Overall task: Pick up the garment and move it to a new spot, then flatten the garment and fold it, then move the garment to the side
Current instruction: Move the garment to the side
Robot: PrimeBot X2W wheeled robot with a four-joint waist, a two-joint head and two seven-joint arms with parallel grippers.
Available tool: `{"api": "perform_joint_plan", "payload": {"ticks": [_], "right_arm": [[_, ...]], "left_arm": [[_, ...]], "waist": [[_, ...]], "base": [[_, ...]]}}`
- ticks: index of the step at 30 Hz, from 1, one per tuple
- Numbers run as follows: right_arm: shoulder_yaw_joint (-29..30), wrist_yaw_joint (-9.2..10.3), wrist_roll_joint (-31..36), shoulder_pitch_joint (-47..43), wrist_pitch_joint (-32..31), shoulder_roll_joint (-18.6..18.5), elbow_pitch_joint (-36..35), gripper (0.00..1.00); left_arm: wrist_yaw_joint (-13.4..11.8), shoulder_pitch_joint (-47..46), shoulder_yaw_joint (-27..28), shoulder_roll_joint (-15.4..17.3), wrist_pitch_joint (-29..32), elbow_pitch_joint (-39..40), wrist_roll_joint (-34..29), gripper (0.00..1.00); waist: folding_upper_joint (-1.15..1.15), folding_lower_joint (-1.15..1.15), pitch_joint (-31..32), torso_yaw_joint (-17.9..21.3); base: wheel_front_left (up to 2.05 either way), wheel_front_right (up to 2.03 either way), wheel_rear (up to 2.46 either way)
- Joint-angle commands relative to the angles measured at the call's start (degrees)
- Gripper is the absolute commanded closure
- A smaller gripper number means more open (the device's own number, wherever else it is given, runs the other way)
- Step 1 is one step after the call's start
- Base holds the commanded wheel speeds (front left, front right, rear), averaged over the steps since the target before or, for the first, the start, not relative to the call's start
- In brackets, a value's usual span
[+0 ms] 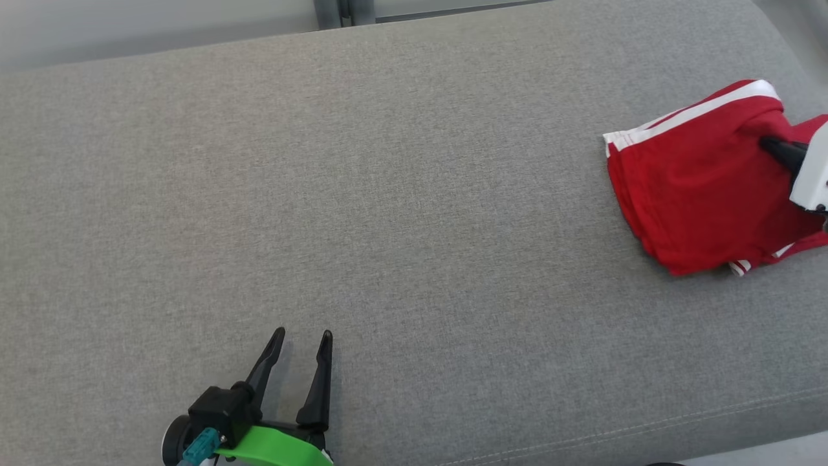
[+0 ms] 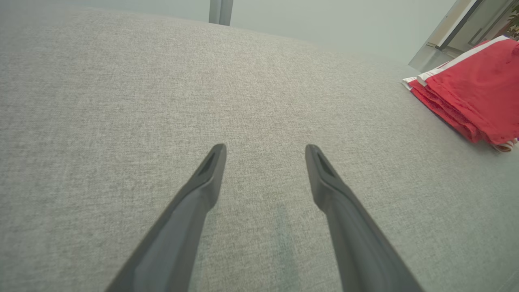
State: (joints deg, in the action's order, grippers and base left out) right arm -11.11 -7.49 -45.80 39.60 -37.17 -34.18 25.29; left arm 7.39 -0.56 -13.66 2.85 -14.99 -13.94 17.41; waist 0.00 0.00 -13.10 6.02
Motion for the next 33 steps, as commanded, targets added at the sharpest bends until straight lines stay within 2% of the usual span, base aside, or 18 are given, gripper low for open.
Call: {"api": "perform_joint_plan", "payload": {"ticks": [1, 7, 14, 19, 25, 33], "right_arm": [[1.61, 0.02, 1.10, 1.04, -1.68, -0.71, 0.68, 1.00], [6.60, 0.02, 7.27, 2.66, -7.10, -2.48, 3.12, 1.00], [8.61, 0.02, 18.54, 0.82, -8.49, -4.92, 4.50, 1.00], [8.11, 0.02, 23.90, -0.80, -6.83, -5.64, 5.13, 1.00], [4.12, 0.03, 29.24, -2.36, -2.35, -8.33, 4.54, 1.00], [-1.55, 0.05, 30.33, -2.58, 4.89, -11.41, 3.94, 1.00]], "left_arm": [[0.18, 0.19, -0.05, 0.14, -0.23, -0.20, -0.54, 0.00], [0.18, -0.76, 0.25, 0.14, -0.23, -0.45, -0.94, 0.00], [0.18, -2.06, -0.04, 0.53, -0.23, -0.45, -1.15, 0.00], [0.18, -2.97, -0.13, 0.59, -0.23, -0.48, -1.15, 0.00], [0.19, -3.48, -0.40, 0.50, -0.23, -0.60, -1.16, 0.00], [0.19, -3.76, -0.35, 0.35, -0.23, -0.82, -0.91, 0.00]], "waist": [[0.00, 0.00, -0.45, -1.99], [0.00, 0.00, -1.64, -4.20], [0.00, 0.00, -3.71, -6.25], [0.00, 0.00, -4.92, -7.38], [0.00, 0.00, -5.60, -8.33], [0.00, 0.00, -5.70, -8.77]], "base": [[0.00, 0.00, 0.00], [0.00, 0.00, 0.00], [0.00, 0.00, 0.00], [0.00, 0.00, 0.00], [0.00, 0.00, 0.00], [0.00, 0.00, 0.00]]}}
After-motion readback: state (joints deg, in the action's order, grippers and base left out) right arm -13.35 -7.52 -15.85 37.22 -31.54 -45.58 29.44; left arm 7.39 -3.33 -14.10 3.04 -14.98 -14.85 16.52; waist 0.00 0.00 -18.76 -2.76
